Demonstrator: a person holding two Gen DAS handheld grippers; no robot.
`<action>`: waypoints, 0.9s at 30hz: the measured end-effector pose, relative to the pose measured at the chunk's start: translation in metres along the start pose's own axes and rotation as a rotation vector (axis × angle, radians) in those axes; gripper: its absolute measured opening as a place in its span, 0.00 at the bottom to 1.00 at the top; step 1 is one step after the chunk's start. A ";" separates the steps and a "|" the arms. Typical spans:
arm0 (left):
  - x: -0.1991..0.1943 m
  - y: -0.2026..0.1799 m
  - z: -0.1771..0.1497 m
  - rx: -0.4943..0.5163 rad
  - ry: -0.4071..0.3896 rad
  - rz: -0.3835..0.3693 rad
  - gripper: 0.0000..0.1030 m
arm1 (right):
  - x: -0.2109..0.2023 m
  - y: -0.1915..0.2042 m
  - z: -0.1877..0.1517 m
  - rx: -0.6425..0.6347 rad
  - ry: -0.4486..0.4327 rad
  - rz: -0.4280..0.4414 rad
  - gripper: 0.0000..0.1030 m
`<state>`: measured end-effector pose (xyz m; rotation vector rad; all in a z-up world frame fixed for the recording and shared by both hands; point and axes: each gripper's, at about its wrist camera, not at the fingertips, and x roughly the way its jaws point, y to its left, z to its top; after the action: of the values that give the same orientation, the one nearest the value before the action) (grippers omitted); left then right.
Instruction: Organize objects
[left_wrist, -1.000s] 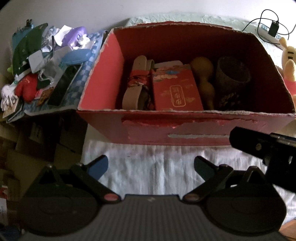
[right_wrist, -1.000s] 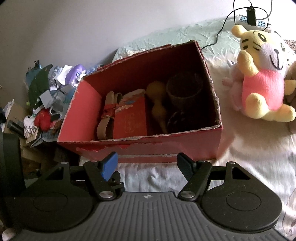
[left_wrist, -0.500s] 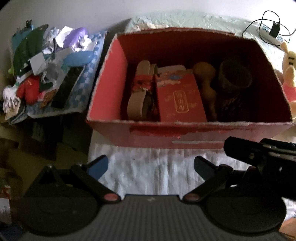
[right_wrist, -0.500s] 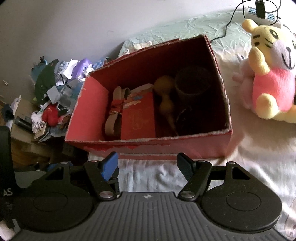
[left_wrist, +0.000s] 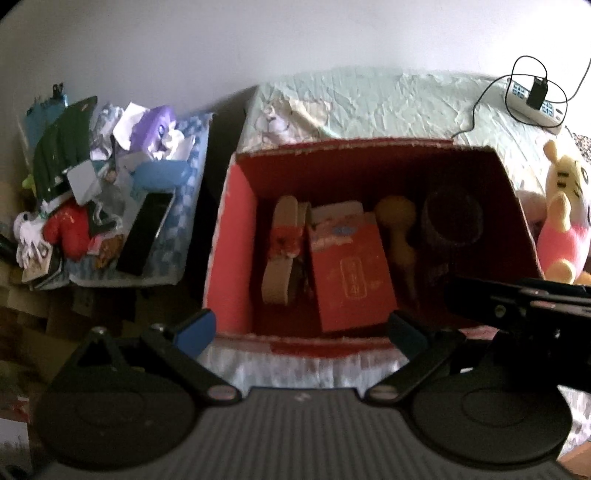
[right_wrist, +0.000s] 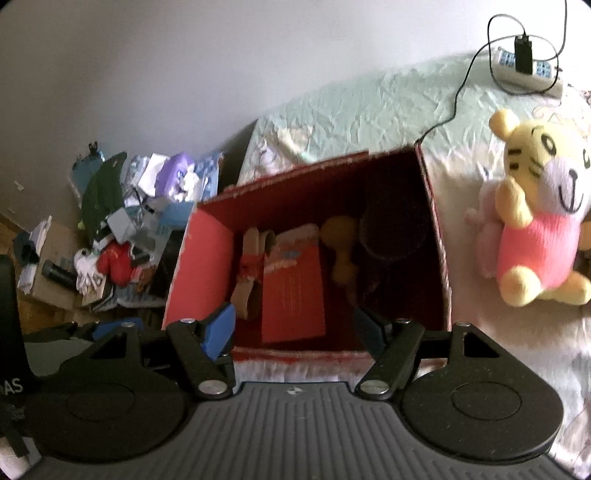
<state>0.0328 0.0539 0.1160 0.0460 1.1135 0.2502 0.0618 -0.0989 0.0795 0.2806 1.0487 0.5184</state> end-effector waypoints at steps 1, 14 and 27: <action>0.001 -0.001 0.003 0.001 -0.006 0.000 0.97 | -0.001 0.000 0.001 -0.008 -0.014 -0.012 0.72; 0.033 -0.014 0.011 0.015 0.010 -0.003 0.97 | 0.020 -0.024 0.010 0.035 -0.027 -0.069 0.73; 0.068 -0.005 0.018 -0.015 0.057 -0.010 0.97 | 0.054 -0.025 0.015 -0.010 0.028 -0.113 0.73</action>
<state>0.0786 0.0658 0.0630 0.0200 1.1677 0.2522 0.1029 -0.0909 0.0353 0.2047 1.0827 0.4270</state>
